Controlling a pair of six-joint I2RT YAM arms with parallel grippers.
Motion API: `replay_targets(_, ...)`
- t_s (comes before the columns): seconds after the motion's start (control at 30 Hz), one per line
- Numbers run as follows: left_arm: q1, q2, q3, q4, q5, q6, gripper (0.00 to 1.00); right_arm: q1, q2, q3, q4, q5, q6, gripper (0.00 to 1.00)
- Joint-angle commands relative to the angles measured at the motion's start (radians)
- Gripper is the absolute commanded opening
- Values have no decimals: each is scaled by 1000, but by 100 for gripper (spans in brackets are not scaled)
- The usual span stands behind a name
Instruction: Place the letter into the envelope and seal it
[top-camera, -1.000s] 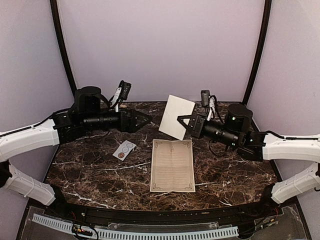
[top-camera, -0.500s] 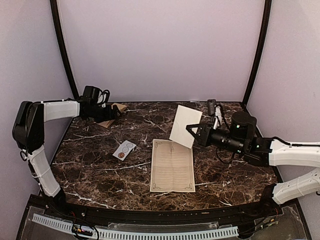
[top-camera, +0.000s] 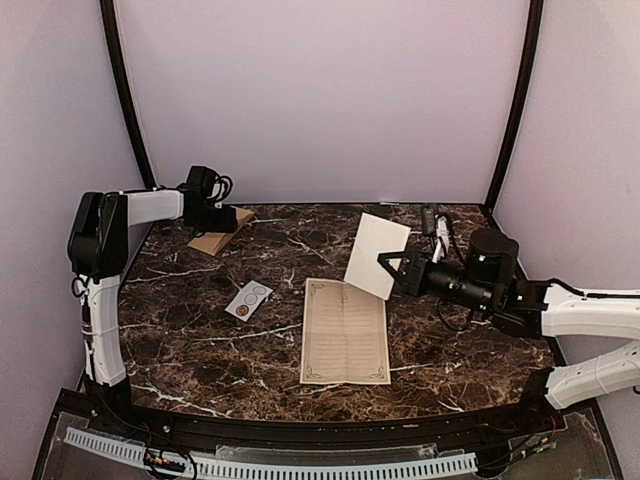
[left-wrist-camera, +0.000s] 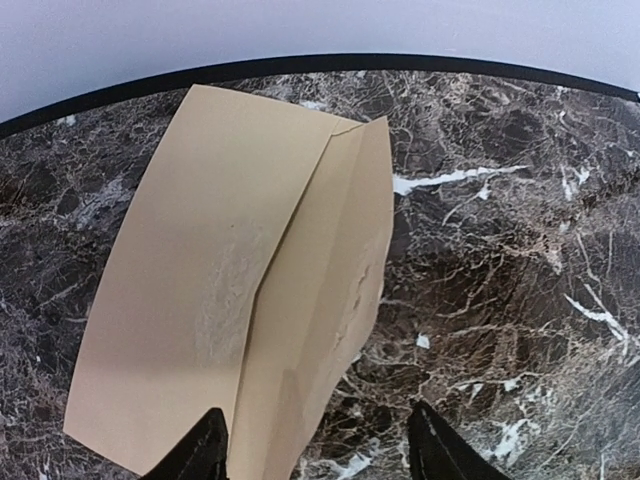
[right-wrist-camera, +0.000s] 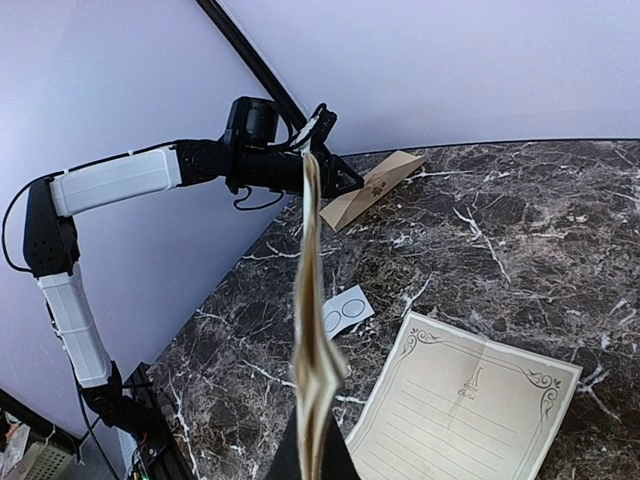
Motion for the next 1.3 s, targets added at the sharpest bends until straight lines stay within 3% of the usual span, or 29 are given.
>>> replay_targets(0.0, 0, 29, 46, -58, -36, 54, 59, -12, -33, -22, 46, 4, -15, 0)
replay_targets(0.1, -1, 57, 62, -69, -44, 63, 56, -17, -36, -31, 45, 5, -10, 0)
replay_targets(0.17, -1, 73, 68, -70, -50, 68, 49, -18, -36, -31, 46, 4, -9, 0)
replay_targets(0.2, -1, 81, 68, -70, -51, 70, 40, -18, -35, -32, 45, 5, -8, 0)
replay_targets(0.37, -2, 99, 65, -68, -65, 81, 28, -20, -29, -32, 43, 5, -9, 0)
replay_targets(0.43, -1, 103, 64, -69, -64, 86, 21, -20, -28, -31, 43, 4, -6, 0)
replay_targets(0.5, -1, 102, 65, -73, -81, 87, 3, -20, -26, -33, 47, 4, -1, 0)
replay_targets(0.53, -1, 99, 66, -84, -96, 85, 1, -20, -26, -33, 47, 4, 0, 0)
replay_targets(0.73, -3, -30, -24, -111, -158, 25, 0, -20, -35, -39, 44, 5, 3, 0)
replay_targets(1.03, -36, -495, -480, -159, -125, -165, 0, -20, -40, -48, 47, 5, 10, 0)
replay_targets(1.17, -133, -692, -683, -210, -80, -302, 0, -21, -24, -48, 60, -15, 16, 0)
replay_targets(1.27, -267, -805, -792, -242, -67, -454, 0, -22, -8, -43, 67, -38, 22, 0)
